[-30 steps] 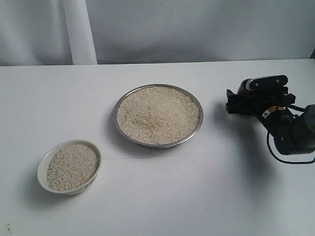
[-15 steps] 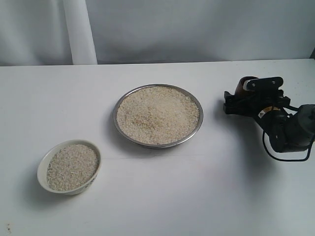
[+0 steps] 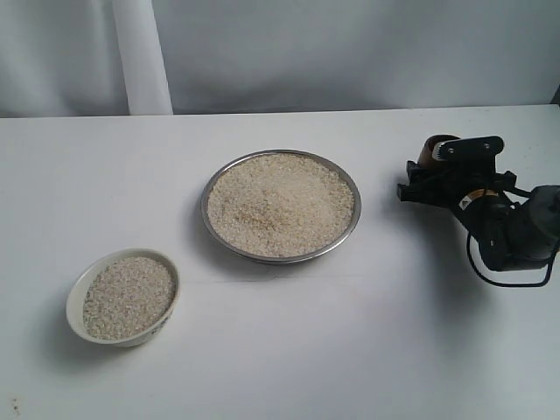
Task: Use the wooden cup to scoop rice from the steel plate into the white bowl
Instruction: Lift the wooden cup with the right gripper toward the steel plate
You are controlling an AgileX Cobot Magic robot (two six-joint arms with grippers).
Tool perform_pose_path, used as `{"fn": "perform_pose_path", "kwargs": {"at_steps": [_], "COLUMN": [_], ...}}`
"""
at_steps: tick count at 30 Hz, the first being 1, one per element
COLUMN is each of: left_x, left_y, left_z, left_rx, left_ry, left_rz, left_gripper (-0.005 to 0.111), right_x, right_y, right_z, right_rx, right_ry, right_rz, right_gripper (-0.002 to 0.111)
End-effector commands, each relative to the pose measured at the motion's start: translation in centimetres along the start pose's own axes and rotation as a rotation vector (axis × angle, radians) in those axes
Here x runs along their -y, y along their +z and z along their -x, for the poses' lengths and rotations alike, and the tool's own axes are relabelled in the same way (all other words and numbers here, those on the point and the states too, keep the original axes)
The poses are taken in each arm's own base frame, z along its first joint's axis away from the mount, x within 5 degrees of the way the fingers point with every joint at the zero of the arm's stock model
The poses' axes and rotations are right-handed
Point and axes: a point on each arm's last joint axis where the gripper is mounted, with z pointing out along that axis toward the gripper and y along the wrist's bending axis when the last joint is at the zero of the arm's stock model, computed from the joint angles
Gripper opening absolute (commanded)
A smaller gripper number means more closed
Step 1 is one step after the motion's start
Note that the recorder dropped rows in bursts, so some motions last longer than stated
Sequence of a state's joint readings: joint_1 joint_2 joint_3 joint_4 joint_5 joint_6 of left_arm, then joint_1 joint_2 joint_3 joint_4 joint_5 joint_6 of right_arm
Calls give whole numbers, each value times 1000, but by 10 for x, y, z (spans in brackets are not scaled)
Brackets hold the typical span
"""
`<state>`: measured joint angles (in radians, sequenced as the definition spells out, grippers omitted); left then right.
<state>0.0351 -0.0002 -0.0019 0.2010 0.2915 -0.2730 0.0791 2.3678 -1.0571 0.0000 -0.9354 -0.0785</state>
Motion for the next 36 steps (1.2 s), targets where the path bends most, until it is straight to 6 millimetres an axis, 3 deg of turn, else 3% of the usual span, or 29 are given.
{"fn": "perform_pose_path", "kwargs": {"at_steps": [1, 8, 10, 12, 15, 22, 26, 31, 36], "left_x": [1, 1, 1, 1, 1, 1, 1, 1, 1], "left_y": [0, 0, 0, 0, 0, 0, 0, 0, 0], "left_z": [0, 0, 0, 0, 0, 0, 0, 0, 0], "left_rx": [4, 4, 4, 4, 4, 4, 4, 4, 4], "left_ry": [-8, -8, -8, -8, -8, -8, -8, -8, -8], "left_rz": [-8, -8, -8, -8, -8, -8, -8, -8, -8], "left_gripper": [0, 0, 0, 0, 0, 0, 0, 0, 0], "right_x": [-1, 0, 1, 1, -1, -8, -24, -61, -93], "right_y": [1, 0, -1, -5, -13, -26, -40, -67, -78], "right_z": [1, -2, 7, 20, 47, 76, 106, 152, 198], "right_rx": [-9, -52, -76, -127, -148, -185, -160, -84, -191], "right_ry": [5, 17, 17, 11, -62, -185, -277, -407, -564], "right_rz": [2, -7, -4, 5, 68, 140, 197, 281, 291], "right_gripper": [19, 19, 14, 0, 0, 0, 0, 0, 0]}}
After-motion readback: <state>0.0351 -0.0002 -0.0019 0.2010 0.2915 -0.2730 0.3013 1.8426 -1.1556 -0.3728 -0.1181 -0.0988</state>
